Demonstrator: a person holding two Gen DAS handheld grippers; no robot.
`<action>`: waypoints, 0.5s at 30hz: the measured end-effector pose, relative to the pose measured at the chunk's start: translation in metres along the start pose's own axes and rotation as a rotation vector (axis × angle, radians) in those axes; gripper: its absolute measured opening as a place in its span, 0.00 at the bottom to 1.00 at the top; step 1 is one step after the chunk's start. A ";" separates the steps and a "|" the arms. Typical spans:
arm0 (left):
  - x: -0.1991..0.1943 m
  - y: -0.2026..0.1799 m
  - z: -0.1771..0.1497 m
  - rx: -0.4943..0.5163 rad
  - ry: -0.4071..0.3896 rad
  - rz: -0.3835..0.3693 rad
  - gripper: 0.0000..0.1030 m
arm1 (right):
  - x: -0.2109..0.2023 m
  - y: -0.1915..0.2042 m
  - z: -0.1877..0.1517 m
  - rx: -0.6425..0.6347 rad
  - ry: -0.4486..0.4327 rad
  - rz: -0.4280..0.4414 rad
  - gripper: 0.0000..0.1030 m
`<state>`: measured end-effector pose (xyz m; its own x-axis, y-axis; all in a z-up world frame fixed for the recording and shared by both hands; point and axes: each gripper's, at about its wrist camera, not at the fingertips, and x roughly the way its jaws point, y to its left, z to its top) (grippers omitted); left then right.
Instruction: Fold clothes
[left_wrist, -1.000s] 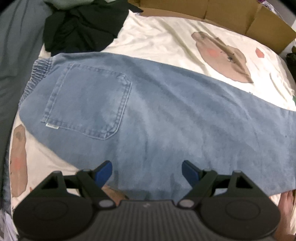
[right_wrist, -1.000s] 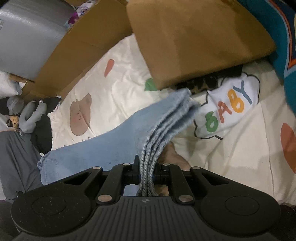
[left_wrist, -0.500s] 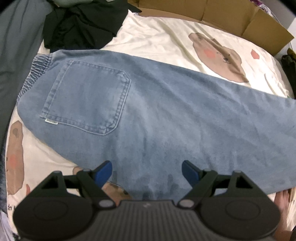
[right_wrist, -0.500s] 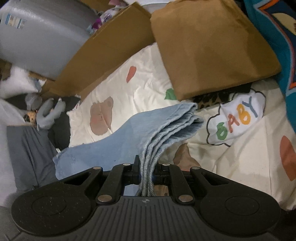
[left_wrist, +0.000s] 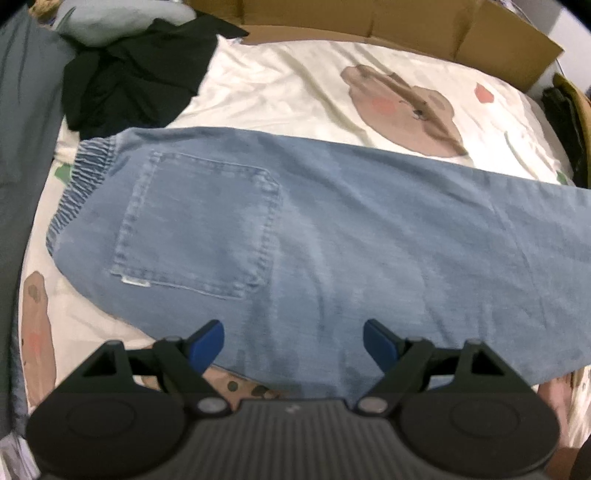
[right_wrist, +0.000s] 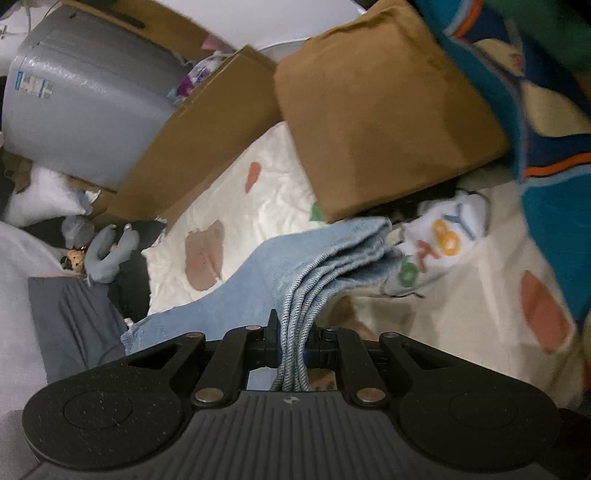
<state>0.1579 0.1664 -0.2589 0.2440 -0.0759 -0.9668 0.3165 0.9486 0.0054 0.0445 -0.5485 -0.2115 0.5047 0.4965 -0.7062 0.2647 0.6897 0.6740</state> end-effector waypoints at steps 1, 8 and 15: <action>0.001 -0.001 0.000 0.007 0.001 -0.008 0.82 | -0.005 -0.005 0.001 0.009 -0.008 -0.009 0.08; 0.005 0.001 0.002 0.034 -0.014 -0.076 0.82 | -0.044 -0.014 0.017 -0.001 -0.030 -0.067 0.08; 0.013 -0.012 -0.007 0.056 -0.025 -0.182 0.82 | -0.050 0.012 0.030 -0.041 -0.005 -0.105 0.08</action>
<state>0.1507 0.1565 -0.2732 0.2001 -0.2529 -0.9466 0.4080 0.8999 -0.1541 0.0470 -0.5805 -0.1619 0.4799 0.4176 -0.7716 0.2830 0.7587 0.5867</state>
